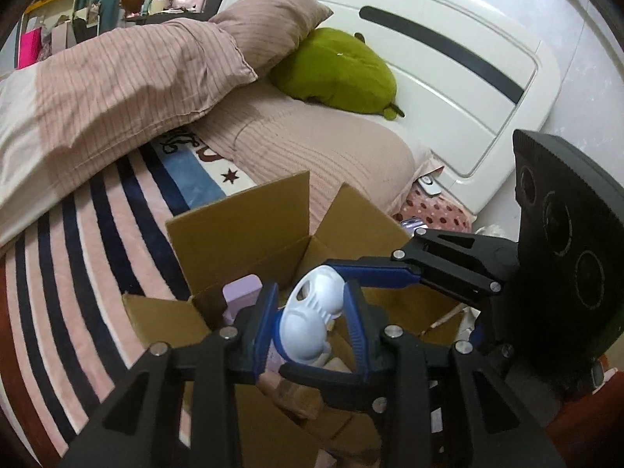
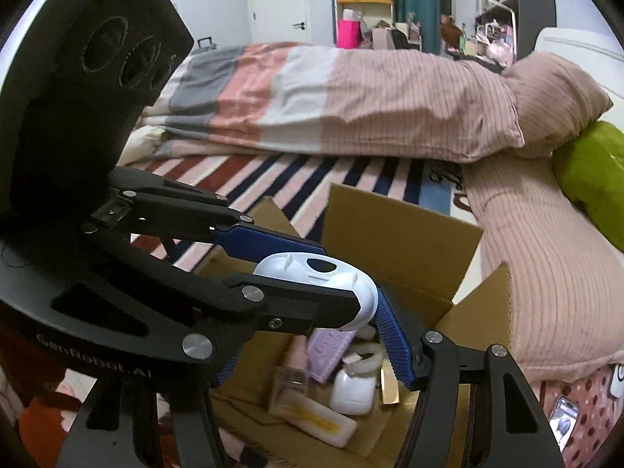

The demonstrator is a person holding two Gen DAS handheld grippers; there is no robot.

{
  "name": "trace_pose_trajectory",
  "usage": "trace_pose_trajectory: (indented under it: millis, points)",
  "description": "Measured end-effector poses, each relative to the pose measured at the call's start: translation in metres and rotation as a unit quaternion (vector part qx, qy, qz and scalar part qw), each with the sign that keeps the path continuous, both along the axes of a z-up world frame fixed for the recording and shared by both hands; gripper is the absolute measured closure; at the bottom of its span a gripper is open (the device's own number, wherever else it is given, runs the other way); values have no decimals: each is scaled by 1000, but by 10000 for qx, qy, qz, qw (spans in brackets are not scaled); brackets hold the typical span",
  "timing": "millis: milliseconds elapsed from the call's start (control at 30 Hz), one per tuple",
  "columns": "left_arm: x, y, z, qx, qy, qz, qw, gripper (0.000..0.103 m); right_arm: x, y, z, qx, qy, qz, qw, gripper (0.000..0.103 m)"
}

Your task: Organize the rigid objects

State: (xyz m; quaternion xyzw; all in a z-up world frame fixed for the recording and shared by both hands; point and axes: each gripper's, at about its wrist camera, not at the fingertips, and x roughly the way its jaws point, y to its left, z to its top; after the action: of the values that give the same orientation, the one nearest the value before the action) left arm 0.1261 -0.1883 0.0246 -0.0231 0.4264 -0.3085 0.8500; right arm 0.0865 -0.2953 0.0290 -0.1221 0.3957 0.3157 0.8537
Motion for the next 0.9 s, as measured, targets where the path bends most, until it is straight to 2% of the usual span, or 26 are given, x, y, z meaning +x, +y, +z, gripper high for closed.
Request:
trace_pose_trajectory:
  millis: [33, 67, 100, 133, 233, 333, 433, 500, 600, 900]
  points:
    - [0, -1, 0, 55, -28, 28, 10000, 58, 2, 0, -2, -59, 0, -25, 10000, 43]
    - [1, -1, -1, 75, -57, 48, 9999, 51, 1, -2, -3, -86, -7, -39, 10000, 38]
    - [1, 0, 0, 111, -90, 77, 9999, 36, 2, -3, -4, -117, -23, -54, 9999, 29]
    - [-1, 1, 1, 171, -157, 131, 9996, 28, 2, -5, -4, -129, -64, -83, 9999, 26]
    - [-6, 9, 4, 223, -314, 310, 9988, 23, 0, -7, -4, -143, -94, -53, 9998, 24]
    - [-15, 22, 9, 278, -429, 615, 9968, 20, -3, -10, -2, -75, -86, -4, 9999, 23]
    - [-28, 37, 17, 387, -671, 1002, 9919, 19, -10, -10, 4, -4, -281, 66, 9996, 16]
    - [-36, 48, 21, 487, -815, 1331, 9865, 19, -16, -11, 9, 94, -483, 80, 9988, 14]
    - [-50, 68, 25, 668, -1047, 1865, 9746, 19, -28, -7, 14, 199, -677, 322, 9970, 4]
    - [-92, 121, 18, 649, -1179, 2881, 9481, 19, -55, 12, 28, 608, -755, 683, 9929, 4]
